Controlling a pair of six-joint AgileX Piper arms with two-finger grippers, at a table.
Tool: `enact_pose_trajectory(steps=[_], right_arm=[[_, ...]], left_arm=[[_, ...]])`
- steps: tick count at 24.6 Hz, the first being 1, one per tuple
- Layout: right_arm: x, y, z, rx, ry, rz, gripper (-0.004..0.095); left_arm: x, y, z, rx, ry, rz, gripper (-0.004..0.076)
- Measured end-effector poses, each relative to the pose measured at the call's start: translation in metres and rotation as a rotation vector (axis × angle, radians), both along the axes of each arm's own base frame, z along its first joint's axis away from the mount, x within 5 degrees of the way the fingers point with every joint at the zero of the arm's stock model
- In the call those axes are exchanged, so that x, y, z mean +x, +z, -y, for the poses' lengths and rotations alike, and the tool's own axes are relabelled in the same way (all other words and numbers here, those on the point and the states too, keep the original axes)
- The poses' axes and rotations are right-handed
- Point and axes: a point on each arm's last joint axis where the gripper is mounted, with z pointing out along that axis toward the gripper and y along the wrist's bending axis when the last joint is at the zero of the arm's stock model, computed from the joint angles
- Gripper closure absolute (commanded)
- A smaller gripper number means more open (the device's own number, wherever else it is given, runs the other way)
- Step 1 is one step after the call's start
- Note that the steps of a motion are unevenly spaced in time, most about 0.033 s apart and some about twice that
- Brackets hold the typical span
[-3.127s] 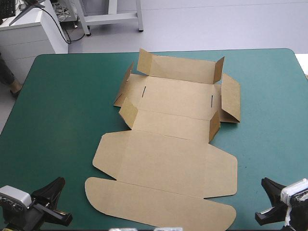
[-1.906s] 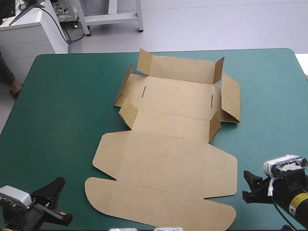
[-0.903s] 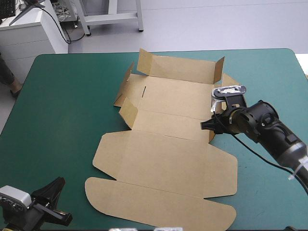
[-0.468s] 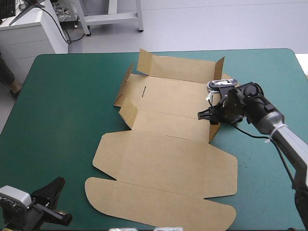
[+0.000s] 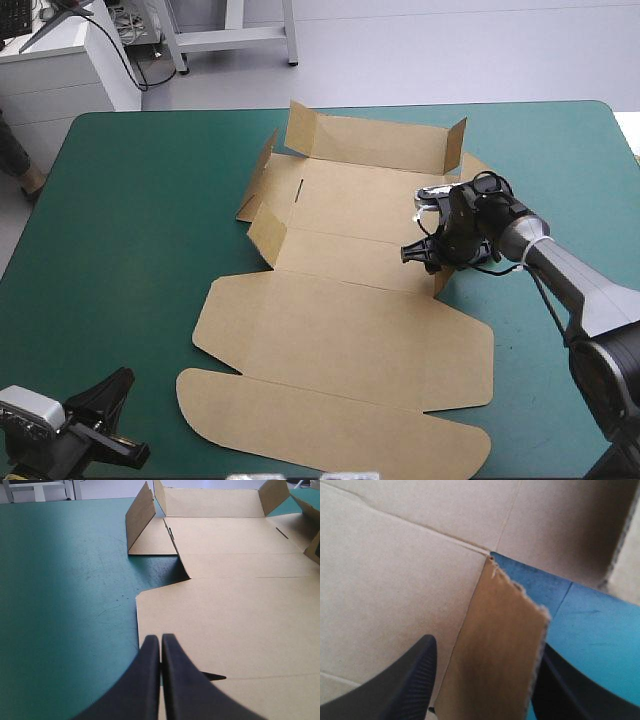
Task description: Fold the box
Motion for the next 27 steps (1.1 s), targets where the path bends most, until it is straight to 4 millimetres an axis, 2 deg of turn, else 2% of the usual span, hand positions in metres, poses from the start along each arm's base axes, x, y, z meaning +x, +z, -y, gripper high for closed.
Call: enact_pose_trajectory(steps=[2,8,14,17,19,22,24,27], right_arm=[[0.002,-0.001,-0.001,0.002,0.003,0.007,0.0555],[0.005,0.003,-0.002,0.006,0.017,0.035,0.0908],[0.005,-0.005,-0.002,-0.018,0.069,-0.012,0.0927],[0.012,-0.006,-0.005,-0.047,0.161,-0.034,0.0927],[0.026,-0.004,-0.007,-0.091,0.259,-0.024,0.0927],[0.065,0.004,-0.012,-0.212,0.399,0.042,0.0927],[0.083,0.009,-0.016,-0.264,0.5,0.056,0.0927],[0.098,0.013,-0.024,-0.267,0.627,0.057,0.0927]], left_arm=[[0.0,0.0,0.0,0.0,0.0,0.0,0.0732],[0.0,0.0,0.0,0.0,0.0,0.0,0.0732],[0.0,0.0,0.0,0.0,0.0,0.0,0.0732],[0.0,0.0,0.0,0.001,0.001,0.0,0.0732],[0.0,0.0,0.0,0.001,0.001,0.0,0.0732],[0.0,0.0,0.0,0.001,0.001,0.0,0.0732],[0.0,0.0,0.0,0.001,0.001,0.0,0.0732],[0.0,0.0,0.0,0.001,0.001,0.0,0.0732]])
